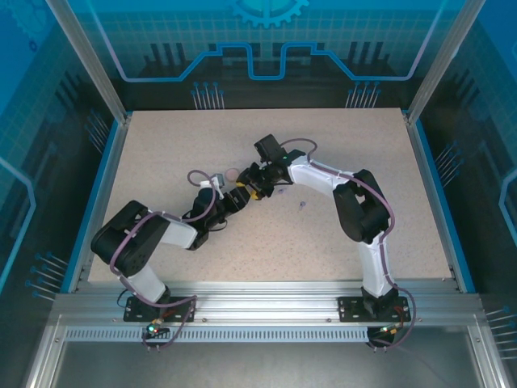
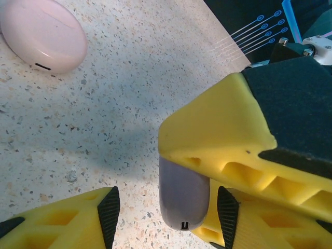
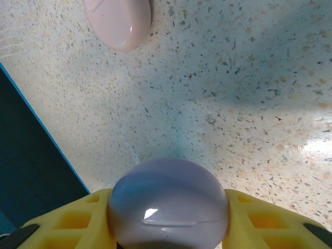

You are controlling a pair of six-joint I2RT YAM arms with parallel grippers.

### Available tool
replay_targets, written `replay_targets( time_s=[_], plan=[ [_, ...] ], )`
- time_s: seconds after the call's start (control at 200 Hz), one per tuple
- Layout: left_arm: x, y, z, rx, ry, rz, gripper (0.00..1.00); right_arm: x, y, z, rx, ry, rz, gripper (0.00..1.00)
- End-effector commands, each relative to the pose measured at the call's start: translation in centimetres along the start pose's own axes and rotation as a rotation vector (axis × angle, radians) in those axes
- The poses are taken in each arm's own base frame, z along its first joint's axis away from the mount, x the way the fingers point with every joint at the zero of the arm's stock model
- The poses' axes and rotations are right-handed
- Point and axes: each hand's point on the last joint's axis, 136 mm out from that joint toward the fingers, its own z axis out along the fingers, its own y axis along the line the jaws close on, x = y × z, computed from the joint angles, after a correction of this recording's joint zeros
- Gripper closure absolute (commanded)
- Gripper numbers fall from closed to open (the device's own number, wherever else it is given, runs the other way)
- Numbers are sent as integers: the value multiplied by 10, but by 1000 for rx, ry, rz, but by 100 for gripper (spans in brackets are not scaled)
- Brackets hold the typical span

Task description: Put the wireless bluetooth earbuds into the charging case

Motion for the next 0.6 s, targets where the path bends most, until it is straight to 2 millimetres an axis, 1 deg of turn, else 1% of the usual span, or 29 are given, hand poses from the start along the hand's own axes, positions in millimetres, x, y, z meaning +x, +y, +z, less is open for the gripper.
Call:
replay_targets(
  time_s=[0.0, 0.19, 0.285, 0.435, 0.525, 0.595],
  plan=[
    [-14, -10, 2, 21, -60, 8, 44, 19, -1, 1, 10, 50, 5, 63],
    [-10, -4, 7, 16, -57, -9, 45, 23, 2, -1, 1, 55, -2, 63],
    [-12, -4, 9, 12, -65, -11, 49, 26, 2, -2, -1, 60, -5, 63],
    [-17, -7, 10, 15, -87, -19, 49, 28, 0, -2, -1, 64, -2, 63],
    [-20, -9, 12, 20, -93, -20, 53, 30, -1, -1, 0, 68, -1, 63],
    [-18, -10, 13, 21, -88, -21, 59, 30, -1, -1, -2, 69, 0, 63]
  ],
)
